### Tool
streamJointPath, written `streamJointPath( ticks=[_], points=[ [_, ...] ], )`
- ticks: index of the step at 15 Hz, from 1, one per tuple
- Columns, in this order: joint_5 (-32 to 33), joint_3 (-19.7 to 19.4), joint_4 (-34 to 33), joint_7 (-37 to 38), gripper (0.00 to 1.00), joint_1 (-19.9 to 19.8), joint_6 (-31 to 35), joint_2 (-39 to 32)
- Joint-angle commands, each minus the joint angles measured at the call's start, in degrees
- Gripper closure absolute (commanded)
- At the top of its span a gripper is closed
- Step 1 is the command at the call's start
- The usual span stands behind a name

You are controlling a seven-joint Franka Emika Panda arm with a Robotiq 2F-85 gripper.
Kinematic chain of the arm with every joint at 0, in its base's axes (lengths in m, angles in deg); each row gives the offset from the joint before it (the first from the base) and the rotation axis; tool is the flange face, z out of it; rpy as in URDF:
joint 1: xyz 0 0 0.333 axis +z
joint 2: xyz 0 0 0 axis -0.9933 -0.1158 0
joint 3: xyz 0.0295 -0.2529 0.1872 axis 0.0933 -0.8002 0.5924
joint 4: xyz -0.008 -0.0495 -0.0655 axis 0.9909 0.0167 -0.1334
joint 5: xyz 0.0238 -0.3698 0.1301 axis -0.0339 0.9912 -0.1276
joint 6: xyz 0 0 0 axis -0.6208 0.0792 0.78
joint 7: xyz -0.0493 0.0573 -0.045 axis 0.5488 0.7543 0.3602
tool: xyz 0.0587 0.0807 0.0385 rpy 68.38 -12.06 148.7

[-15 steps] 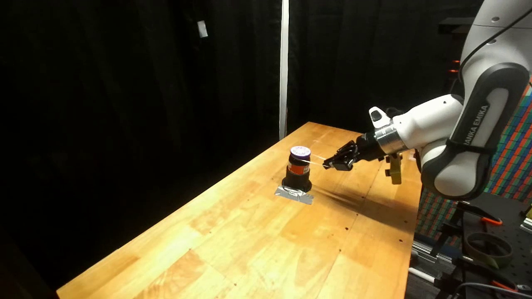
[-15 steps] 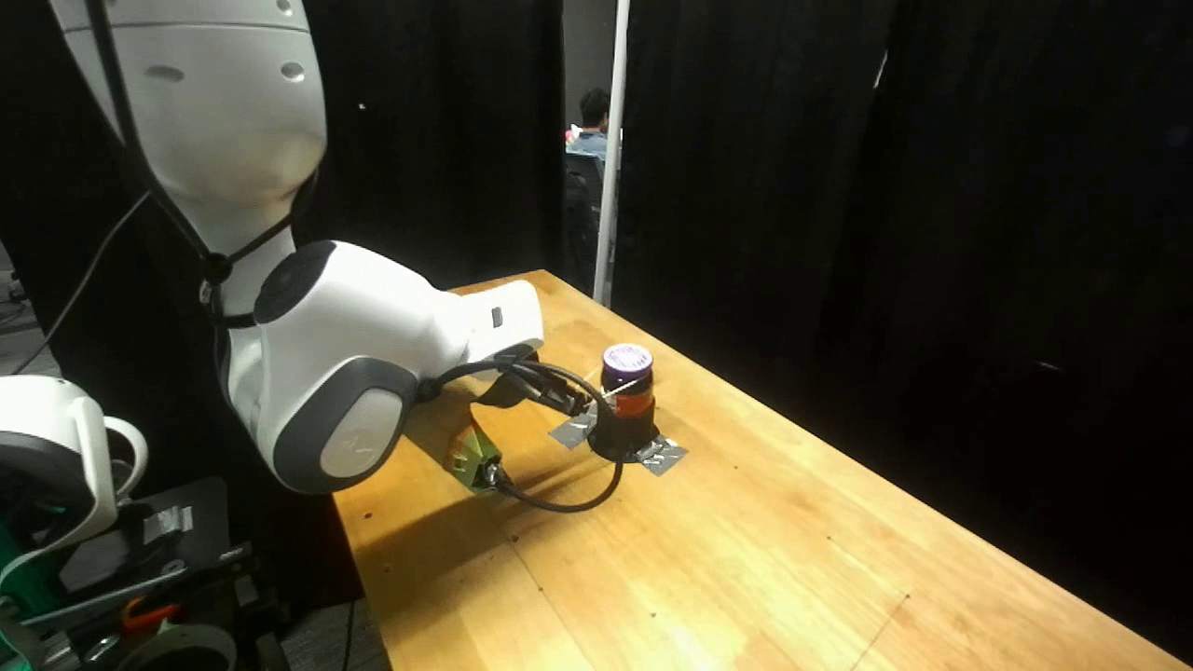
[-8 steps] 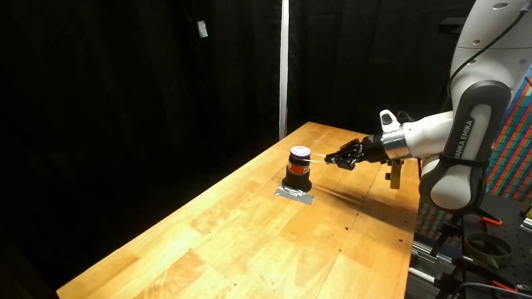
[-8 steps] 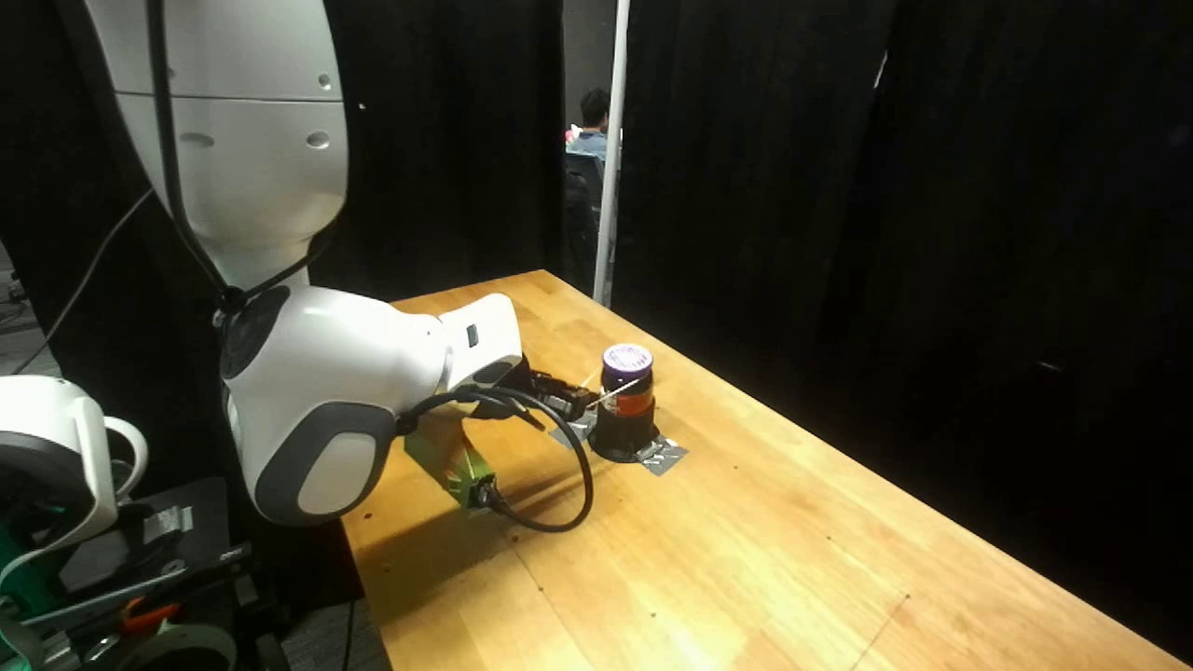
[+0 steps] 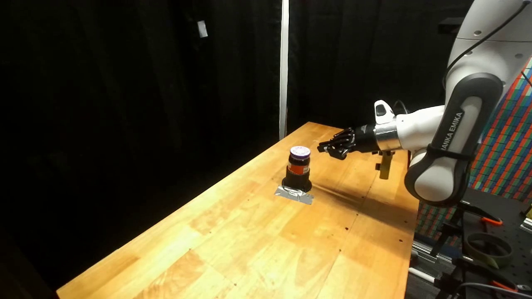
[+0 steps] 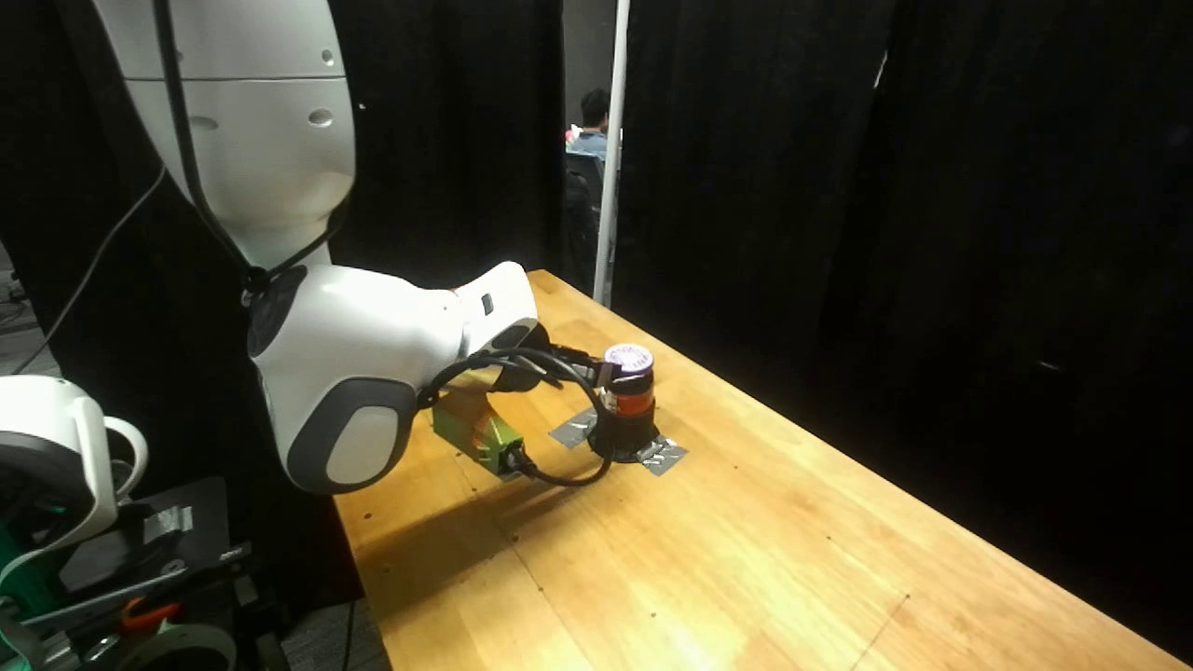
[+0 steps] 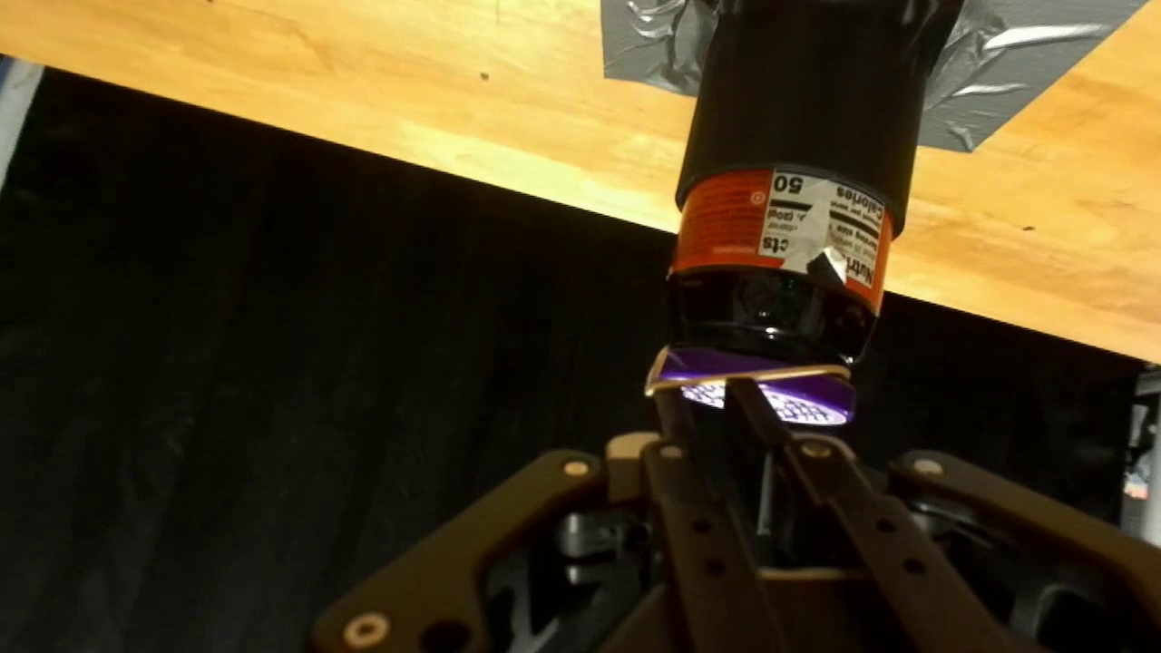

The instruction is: Put the rubber band on the jar.

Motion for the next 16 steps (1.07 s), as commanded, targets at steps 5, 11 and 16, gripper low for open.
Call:
streamJointPath(
  ticks=[5,11,16],
  points=[
    [-4.87,0.04,2.15,-5.85,0.84,0.81,0.02,5.09],
    [-21.74,-3.02,6.07,-20.53,0.83,5.31,-24.78,20.65],
    [-45.39,-26.08,0.51,-43.85,0.53,24.59,-41.3,20.57]
  ],
)
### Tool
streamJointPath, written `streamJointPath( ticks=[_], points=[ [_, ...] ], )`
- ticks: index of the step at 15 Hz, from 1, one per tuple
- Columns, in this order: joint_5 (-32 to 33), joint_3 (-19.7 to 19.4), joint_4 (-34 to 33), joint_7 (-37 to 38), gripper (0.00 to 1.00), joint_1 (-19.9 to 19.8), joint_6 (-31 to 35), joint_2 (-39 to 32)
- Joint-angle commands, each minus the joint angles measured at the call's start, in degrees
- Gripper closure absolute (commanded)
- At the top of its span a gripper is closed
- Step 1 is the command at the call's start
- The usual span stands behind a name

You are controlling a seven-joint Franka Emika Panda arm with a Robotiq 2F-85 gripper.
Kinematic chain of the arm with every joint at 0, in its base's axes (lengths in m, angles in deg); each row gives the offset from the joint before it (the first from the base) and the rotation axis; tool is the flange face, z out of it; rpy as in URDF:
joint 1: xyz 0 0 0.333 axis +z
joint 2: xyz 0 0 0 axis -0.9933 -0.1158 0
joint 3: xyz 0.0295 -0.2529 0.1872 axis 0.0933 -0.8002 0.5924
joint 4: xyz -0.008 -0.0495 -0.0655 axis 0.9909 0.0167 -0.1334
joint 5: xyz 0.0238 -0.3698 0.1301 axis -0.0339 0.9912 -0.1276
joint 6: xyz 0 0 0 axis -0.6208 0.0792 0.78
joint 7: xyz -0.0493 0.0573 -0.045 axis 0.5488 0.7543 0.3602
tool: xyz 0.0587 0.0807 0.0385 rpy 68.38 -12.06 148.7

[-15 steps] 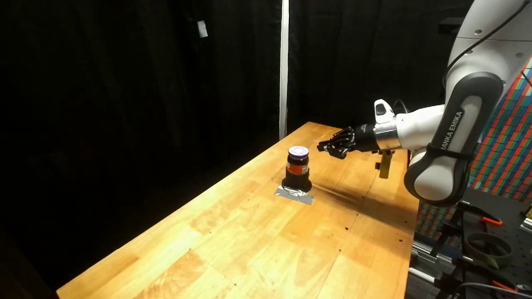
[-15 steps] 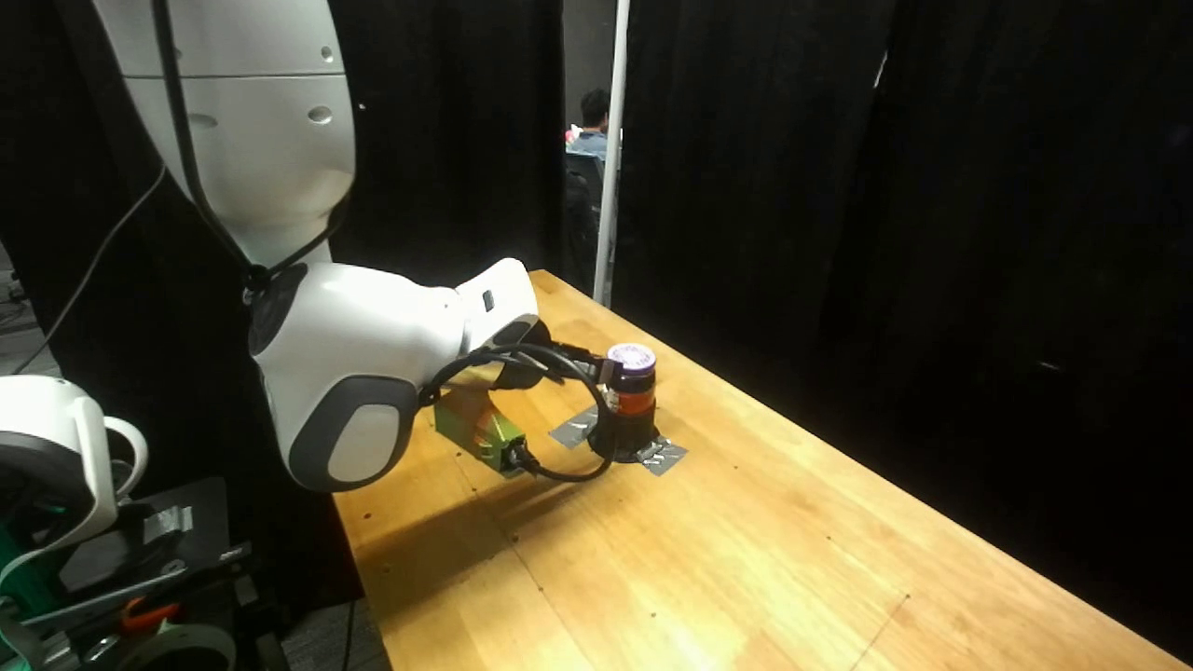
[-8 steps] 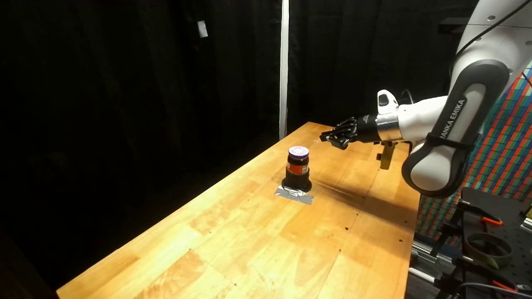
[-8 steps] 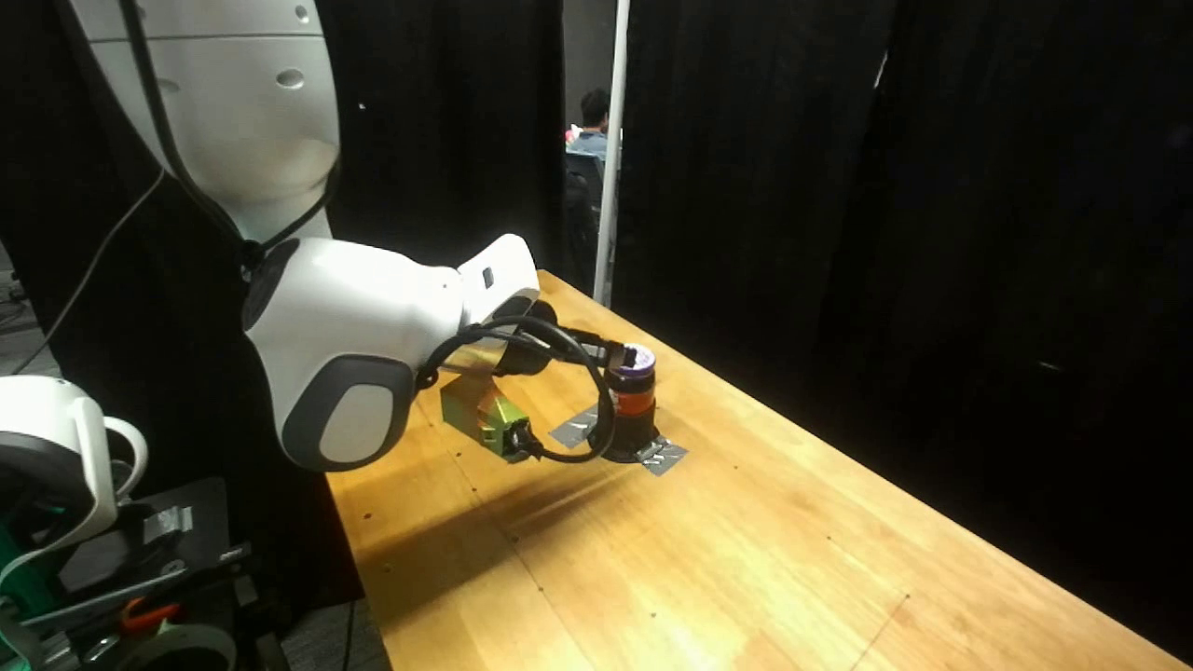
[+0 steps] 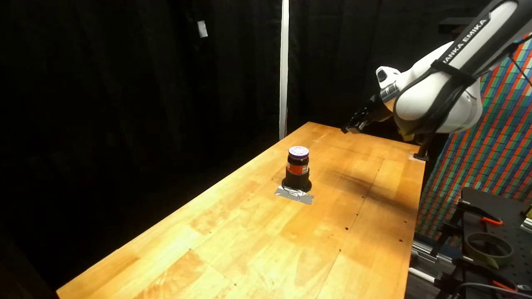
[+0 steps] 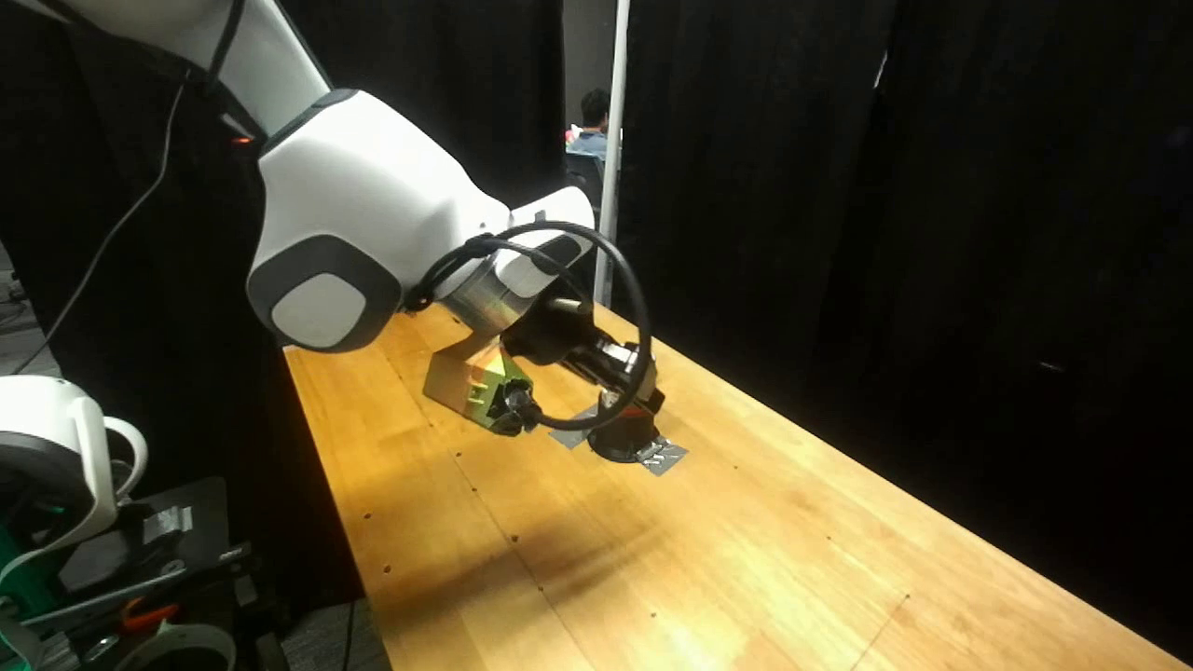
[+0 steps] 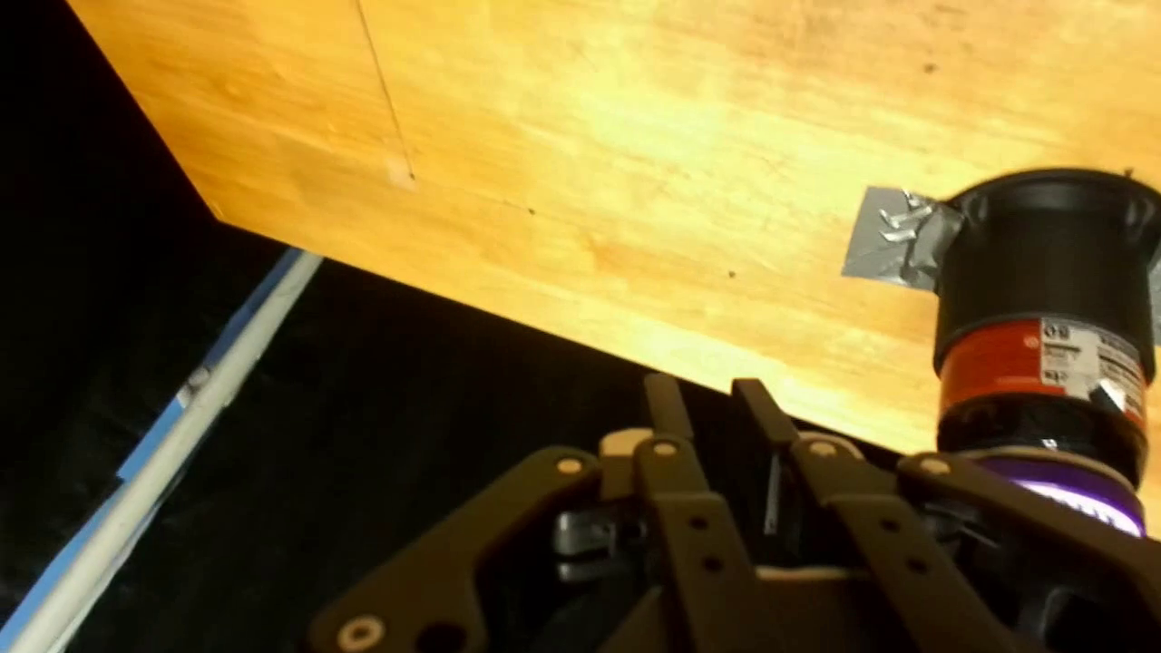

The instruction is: Put the rubber band on the jar.

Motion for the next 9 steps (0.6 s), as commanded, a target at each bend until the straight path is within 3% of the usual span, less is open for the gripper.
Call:
streamJointPath(
  ticks=[1,4,7,8,9],
  points=[
    [-15.13,-14.57,-3.17,-15.91,0.47,12.24,-7.81,-2.43],
    [-28.05,-25.56,-4.21,-27.74,0.24,21.0,-14.96,-7.63],
    [-25.23,-38.12,-1.57,-23.53,0.0,31.44,-23.23,-14.9],
    [-21.77,-42.95,-0.78,-20.18,0.0,35.4,-27.2,-17.7],
    [-24.67,-35.83,-1.04,-25.03,0.12,28.26,-23.62,-11.24]
  ],
)
